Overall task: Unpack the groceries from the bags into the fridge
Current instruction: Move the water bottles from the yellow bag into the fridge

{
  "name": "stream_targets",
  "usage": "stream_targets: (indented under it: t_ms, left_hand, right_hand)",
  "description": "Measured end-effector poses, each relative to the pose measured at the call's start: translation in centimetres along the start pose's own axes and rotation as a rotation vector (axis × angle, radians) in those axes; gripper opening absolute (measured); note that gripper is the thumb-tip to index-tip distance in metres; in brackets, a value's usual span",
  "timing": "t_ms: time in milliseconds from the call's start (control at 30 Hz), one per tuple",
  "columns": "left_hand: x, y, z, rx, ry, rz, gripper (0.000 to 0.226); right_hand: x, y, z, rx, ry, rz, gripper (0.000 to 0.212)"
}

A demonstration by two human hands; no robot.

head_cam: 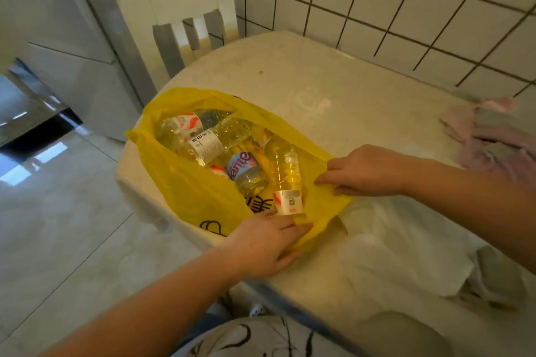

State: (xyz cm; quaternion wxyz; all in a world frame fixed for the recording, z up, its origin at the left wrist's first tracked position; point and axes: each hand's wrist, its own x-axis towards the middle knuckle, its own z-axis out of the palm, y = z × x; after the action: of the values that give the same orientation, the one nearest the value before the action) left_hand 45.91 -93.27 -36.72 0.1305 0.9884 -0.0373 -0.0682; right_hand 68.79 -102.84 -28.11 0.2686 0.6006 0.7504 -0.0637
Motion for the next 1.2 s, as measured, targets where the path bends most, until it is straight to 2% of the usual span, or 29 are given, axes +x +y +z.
stream_targets:
  t_ms: [100, 200, 267, 300, 400, 467, 500, 567, 633, 700, 800, 933, 1033, 1200]
  left_hand:
    - [-0.7, 1.2, 1.2, 0.009, -0.042, -0.006, 0.052]
    - [-1.3, 1.7, 2.6, 0.028, -0.177, -0.017, 0.057]
    - [-1.8, 1.3, 3.0, 0.012, -0.163, -0.011, 0.056]
    - [-2.2, 1.0, 3.0, 0.017, -0.074, 0.010, 0.054]
    - [-2.8, -0.5, 2.6, 0.111, 0.166, -0.023, 0.054]
    - [-3.0, -1.8, 1.6, 0.210, 0.143, -0.108, 0.061]
    - [-3.1, -2.5, 1.3, 0.253, 0.092, -0.151, 0.065]
    - [-3.6, -3.8, 0.7, 0.304, -0.032, -0.218, 0.072]
    - [-4.5, -4.9, 0.8, 0.332, -0.121, -0.240, 0.077]
    - [-5.5, -5.5, 1.4, 0.341, -0.128, -0.221, 0.081]
    - [-6.9, -5.9, 2.7, 0.260, -0.117, -0.196, 0.091]
    - [-8.5, -5.1, 4.8, 0.170, -0.212, -0.270, 0.085]
    - [-9.3, -5.2, 4.7, 0.148, -0.111, -0.284, 0.077]
    - [-8.9, -6.8, 1.3, 0.137, 0.258, -0.272, 0.057]
  right_hand:
    - [0.2, -0.5, 1.7, 0.021, -0.129, 0.080, 0.050]
    - [0.7, -1.2, 3.4, 0.073, -0.181, 0.134, 0.051]
    - [0.8, -1.5, 3.3, 0.085, -0.186, 0.151, 0.050]
    - [0.9, -1.6, 2.9, 0.092, -0.146, 0.154, 0.049]
    - [1.4, -2.0, 2.0, 0.073, 0.227, 0.057, 0.047]
    - [2.1, -2.8, 2.1, 0.012, 0.364, -0.027, 0.041]
    - [2.6, -3.3, 2.3, -0.019, 0.362, -0.059, 0.040]
    - [3.4, -4.0, 2.9, -0.013, 0.263, -0.085, 0.043]
    - [3.2, -3.7, 3.3, 0.015, 0.005, -0.003, 0.048]
    - [2.7, -3.4, 3.1, 0.013, -0.190, 0.071, 0.048]
    - [2.1, -3.7, 3.2, 0.059, -0.294, 0.093, 0.049]
    - [2.3, -4.5, 3.3, 0.082, -0.381, 0.121, 0.053]
    - [3.1, -4.6, 1.6, 0.076, -0.333, 0.138, 0.051]
    - [6.9, -5.3, -3.5, 0.106, 0.049, 0.121, 0.045]
